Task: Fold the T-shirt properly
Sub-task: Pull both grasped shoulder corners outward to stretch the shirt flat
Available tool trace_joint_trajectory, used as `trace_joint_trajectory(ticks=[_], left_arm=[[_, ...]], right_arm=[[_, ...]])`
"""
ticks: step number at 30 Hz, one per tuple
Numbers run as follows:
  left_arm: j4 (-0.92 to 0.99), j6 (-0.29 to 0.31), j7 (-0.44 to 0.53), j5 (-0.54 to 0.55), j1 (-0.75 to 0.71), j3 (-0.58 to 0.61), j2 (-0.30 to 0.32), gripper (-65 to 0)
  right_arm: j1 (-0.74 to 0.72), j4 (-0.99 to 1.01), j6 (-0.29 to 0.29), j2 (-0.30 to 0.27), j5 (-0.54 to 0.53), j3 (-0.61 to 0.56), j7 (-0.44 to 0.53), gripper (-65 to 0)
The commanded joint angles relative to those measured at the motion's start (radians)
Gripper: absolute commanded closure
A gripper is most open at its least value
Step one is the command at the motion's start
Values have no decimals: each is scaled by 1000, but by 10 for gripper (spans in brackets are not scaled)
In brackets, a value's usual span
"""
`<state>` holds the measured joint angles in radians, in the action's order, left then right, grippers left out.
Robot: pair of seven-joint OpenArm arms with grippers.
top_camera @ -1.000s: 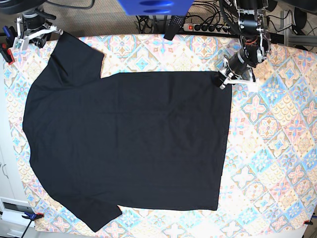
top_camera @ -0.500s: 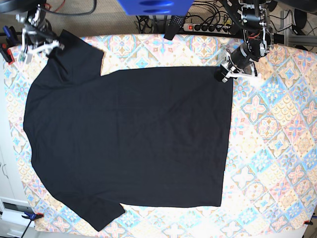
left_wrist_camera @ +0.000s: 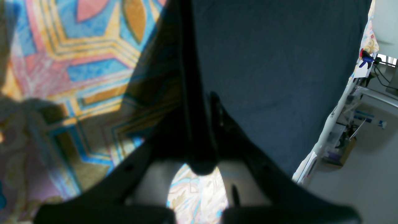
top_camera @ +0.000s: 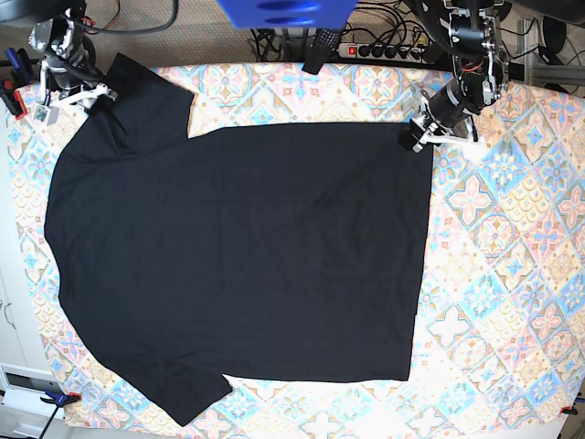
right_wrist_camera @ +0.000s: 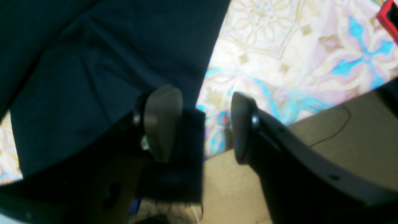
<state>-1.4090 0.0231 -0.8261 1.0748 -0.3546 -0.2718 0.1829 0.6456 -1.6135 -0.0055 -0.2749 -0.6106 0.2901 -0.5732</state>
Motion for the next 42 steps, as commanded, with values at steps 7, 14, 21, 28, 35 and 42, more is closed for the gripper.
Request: trace_joint_trajectory(ticks=[7,14,21,28,35,42], left_arm=[[-8,-19,4,-26,-5,-5,13,0],[-8,-19,4,-26,-5,-5,14,0],[-8,-19,4,-26,-5,-5,14,0],[-8,-19,4,-26,-10,-5,14,0],[-11,-19,4,-26,-51,-5,14,0],[-11,-18,8,-40,-126,-4,45,0]], right_arm=[[-37,126,5,-11,-4,-52,15,-327],[-62,169,5,-11,-4,-82,22,-419],[-59,161,215,-11,-4,-84,15,-343],[-57,161,485,-8,-4,-75,14,-113],[-20,158,549,-8,-2,19,15,-9],[84,68,603,-8,-2,154,15,-8]])
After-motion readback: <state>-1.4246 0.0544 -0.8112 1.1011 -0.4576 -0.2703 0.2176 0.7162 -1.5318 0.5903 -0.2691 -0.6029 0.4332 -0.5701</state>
